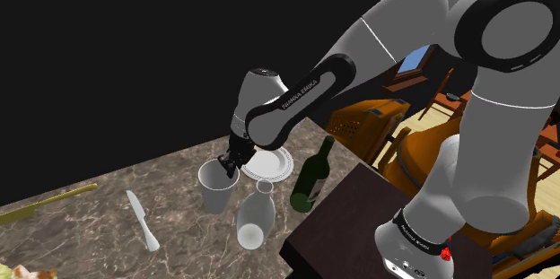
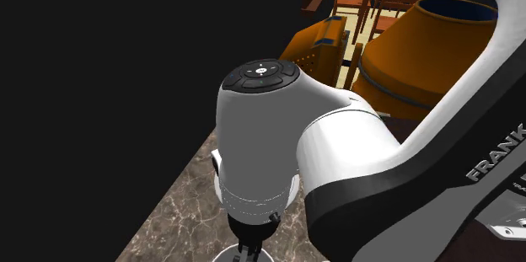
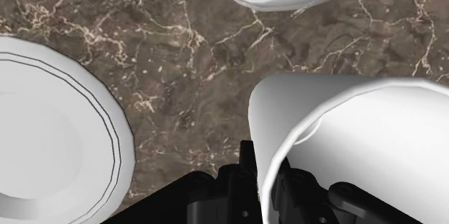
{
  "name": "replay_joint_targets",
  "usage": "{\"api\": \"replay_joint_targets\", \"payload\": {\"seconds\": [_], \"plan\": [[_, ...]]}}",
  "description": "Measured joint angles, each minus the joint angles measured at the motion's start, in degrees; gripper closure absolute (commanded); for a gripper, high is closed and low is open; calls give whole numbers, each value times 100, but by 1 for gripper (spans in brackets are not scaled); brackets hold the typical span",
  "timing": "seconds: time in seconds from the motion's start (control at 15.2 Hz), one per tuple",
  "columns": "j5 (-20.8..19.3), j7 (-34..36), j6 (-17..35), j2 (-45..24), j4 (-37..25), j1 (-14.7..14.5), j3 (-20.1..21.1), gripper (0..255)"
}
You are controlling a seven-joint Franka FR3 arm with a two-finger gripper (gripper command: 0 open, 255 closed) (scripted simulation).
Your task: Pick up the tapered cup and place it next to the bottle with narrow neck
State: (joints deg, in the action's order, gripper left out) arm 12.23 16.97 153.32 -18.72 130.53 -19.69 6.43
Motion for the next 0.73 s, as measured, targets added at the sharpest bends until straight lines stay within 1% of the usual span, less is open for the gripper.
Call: {"api": "replay_joint_targets", "payload": {"seconds": [0.13,0.53,0.59,0.73], "plan": [[13,-17,121,-138,-16,-3,8,255],[17,-25,156,-176,-23,-2,11,255],[17,-25,156,-176,-23,-2,11,0],[17,-26,156,-175,-23,-2,11,0]]}}
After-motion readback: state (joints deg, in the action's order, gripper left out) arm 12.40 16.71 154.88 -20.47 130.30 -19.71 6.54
